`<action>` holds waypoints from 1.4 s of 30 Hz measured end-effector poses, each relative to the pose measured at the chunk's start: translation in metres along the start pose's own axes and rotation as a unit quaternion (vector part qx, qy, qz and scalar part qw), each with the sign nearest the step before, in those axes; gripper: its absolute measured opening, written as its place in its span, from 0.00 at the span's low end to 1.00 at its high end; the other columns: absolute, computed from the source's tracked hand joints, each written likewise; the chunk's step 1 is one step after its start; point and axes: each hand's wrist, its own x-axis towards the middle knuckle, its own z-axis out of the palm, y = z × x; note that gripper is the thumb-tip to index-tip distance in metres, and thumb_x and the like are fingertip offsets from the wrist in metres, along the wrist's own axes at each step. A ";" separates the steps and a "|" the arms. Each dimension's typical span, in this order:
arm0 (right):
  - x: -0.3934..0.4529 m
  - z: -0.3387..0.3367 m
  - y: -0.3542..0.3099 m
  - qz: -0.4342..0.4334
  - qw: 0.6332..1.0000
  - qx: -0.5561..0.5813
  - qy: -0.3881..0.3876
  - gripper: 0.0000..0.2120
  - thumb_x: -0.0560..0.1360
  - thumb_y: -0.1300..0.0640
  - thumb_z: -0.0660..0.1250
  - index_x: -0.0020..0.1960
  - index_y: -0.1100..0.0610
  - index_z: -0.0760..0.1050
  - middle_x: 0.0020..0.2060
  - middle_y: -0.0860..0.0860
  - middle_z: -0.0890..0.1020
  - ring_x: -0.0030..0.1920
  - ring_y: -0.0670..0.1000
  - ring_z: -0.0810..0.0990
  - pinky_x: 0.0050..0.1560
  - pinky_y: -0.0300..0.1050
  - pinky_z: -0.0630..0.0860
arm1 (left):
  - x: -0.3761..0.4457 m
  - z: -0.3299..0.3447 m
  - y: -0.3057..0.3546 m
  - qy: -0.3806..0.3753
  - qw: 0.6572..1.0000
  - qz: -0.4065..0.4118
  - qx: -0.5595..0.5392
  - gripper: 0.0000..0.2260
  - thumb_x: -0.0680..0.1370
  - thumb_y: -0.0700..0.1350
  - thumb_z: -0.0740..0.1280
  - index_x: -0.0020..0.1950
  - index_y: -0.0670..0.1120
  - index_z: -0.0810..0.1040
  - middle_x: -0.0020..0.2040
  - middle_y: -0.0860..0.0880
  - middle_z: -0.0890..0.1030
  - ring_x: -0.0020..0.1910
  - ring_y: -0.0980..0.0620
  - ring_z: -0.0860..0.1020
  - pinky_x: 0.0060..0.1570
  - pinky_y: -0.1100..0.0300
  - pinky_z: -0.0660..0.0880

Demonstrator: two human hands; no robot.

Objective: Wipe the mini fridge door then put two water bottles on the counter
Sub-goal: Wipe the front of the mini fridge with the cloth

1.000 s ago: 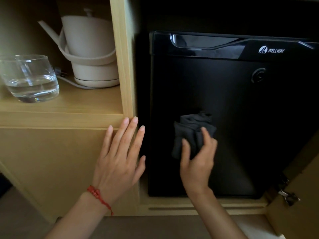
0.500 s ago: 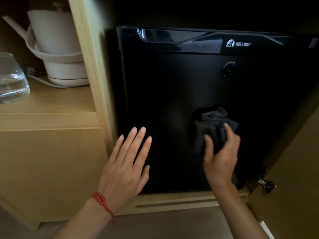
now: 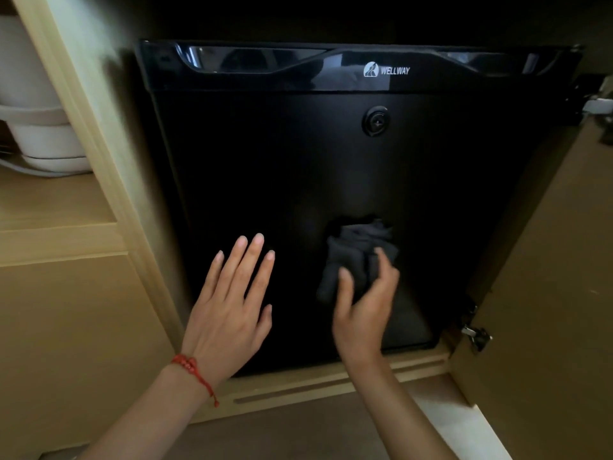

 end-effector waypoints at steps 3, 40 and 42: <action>-0.008 0.005 -0.002 -0.109 0.991 -0.043 -0.071 0.20 0.78 0.51 0.56 0.65 0.62 0.62 0.53 0.62 0.74 0.53 0.53 0.73 0.53 0.34 0.70 | 0.000 0.000 0.000 0.006 1.000 0.004 0.003 0.28 0.75 0.47 0.57 0.72 0.39 0.59 0.74 0.39 0.56 0.74 0.41 0.54 0.71 0.44 0.54; -0.012 -0.083 0.127 0.221 0.972 -0.073 0.002 0.24 0.77 0.61 0.62 0.69 0.68 0.59 0.64 0.65 0.68 0.65 0.59 0.69 0.61 0.36 0.62 | -0.003 0.027 0.048 0.003 1.000 -0.018 -0.008 0.29 0.74 0.49 0.56 0.73 0.40 0.55 0.74 0.38 0.54 0.75 0.43 0.46 0.72 0.44 0.48; -0.018 -0.084 0.135 0.255 0.964 -0.065 0.024 0.24 0.77 0.60 0.61 0.69 0.68 0.58 0.65 0.65 0.68 0.67 0.61 0.68 0.62 0.38 0.63 | -0.004 0.029 0.053 0.009 1.000 -0.007 -0.011 0.29 0.74 0.49 0.56 0.73 0.40 0.55 0.74 0.38 0.54 0.75 0.43 0.46 0.72 0.44 0.48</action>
